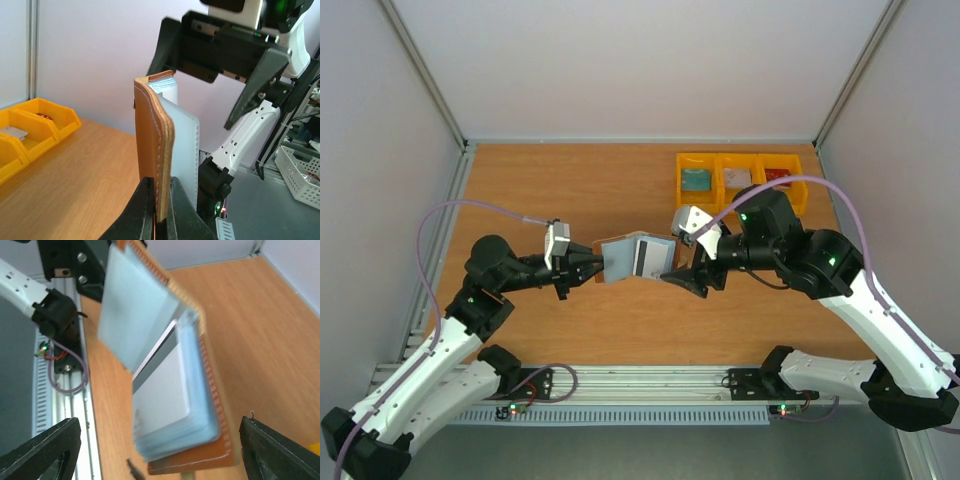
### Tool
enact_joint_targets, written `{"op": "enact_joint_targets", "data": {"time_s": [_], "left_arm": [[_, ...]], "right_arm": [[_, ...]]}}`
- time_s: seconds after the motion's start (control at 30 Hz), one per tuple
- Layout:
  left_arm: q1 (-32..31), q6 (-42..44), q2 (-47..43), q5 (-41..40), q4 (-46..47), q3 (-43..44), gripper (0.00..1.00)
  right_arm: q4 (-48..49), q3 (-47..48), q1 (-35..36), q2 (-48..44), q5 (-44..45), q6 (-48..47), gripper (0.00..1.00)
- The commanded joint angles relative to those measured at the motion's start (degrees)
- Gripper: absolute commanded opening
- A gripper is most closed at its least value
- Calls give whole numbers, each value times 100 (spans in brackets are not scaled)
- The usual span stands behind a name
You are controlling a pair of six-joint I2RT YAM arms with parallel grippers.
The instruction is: Take the credit cards out of the card holder
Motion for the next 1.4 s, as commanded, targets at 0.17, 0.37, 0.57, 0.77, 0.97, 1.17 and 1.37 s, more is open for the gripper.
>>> {"op": "enact_joint_targets", "data": {"time_s": [0.17,0.37,0.57,0.77,0.97,1.17,1.37], "left_arm": [[-29,-320,-184,131,746,-73,0],[-24,-398,-308,-18,636,-108,0],[91,-811,-524,-1634,-227,-129,64],[536,-279,-588,-2995,-685,19,67],[559,-495,-370,619,619,168,42],[133,-1240,-25,62,470,-3,33],[-365,-927,140,-327,584,-151,28]], "right_arm": [[802,-751,-129,-65,-1351,471,59],[953,-899,-195,-129,-1684,656,1],[1025,-1037,-434,-349,-1343,1243,1],[-47,-400,-905,335,560,2388,1],[-374,152,-868,1185,426,2659,1],[484,100,-492,1306,-1108,2409,1],[841,13,-139,1318,-1783,2133,1]]}}
